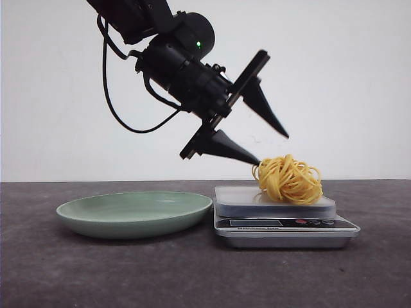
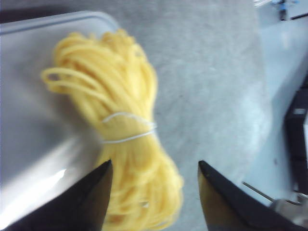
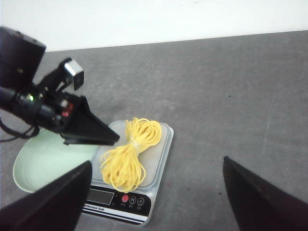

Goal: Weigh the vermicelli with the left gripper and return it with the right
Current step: 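Carry the vermicelli with the left gripper and lower it onto the scale, then open the left gripper and withdraw it from the scale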

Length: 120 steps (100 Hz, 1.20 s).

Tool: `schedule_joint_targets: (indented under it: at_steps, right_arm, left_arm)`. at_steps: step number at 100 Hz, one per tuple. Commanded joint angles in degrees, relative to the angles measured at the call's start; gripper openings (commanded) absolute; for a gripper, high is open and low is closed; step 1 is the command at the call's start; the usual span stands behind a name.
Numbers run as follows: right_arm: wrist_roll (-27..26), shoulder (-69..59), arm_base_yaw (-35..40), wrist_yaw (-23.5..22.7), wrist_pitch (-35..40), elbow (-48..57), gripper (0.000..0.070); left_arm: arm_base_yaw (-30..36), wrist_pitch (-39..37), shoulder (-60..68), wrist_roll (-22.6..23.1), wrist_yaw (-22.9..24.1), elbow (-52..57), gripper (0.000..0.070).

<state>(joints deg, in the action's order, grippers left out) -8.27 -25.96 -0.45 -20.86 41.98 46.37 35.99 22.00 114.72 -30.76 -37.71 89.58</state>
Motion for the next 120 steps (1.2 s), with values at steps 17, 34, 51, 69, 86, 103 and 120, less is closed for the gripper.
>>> schedule_joint_targets:
  at_steps: [17, 34, 51, 69, 86, 103, 120]
  right_arm:
    - [1.0, -0.1, -0.1, -0.1, 0.2, 0.8, 0.0551]
    - [1.2, -0.1, -0.1, -0.1, 0.5, 0.8, 0.0551]
    - [1.3, -0.1, -0.1, -0.1, 0.9, 0.8, 0.0551]
    - [1.7, -0.1, -0.1, -0.1, 0.9, 0.8, 0.0551]
    - [1.8, -0.1, -0.1, -0.1, 1.1, 0.8, 0.0551]
    - [2.5, -0.1, -0.1, -0.1, 1.6, 0.8, 0.0551]
    - [2.4, -0.1, -0.1, -0.2, 1.7, 0.8, 0.0551]
  left_arm:
    - [-2.3, 6.7, -7.9, 8.2, 4.6, 3.2, 0.0286]
    - [-5.2, 18.9, -19.9, 18.6, 19.0, 3.3, 0.0273]
    - [-6.1, 26.6, -33.9, 24.8, 36.6, 3.3, 0.0274]
    - [-6.1, 28.9, -48.7, 26.3, 42.0, 3.3, 0.0274]
    - [-6.1, 34.5, -61.1, 26.9, 44.9, 3.3, 0.0273]
    - [-6.1, 45.7, -71.3, 26.5, 50.2, 3.2, 0.0273]
    - [-6.1, 50.3, -81.6, 23.6, 54.3, 1.3, 0.0273]
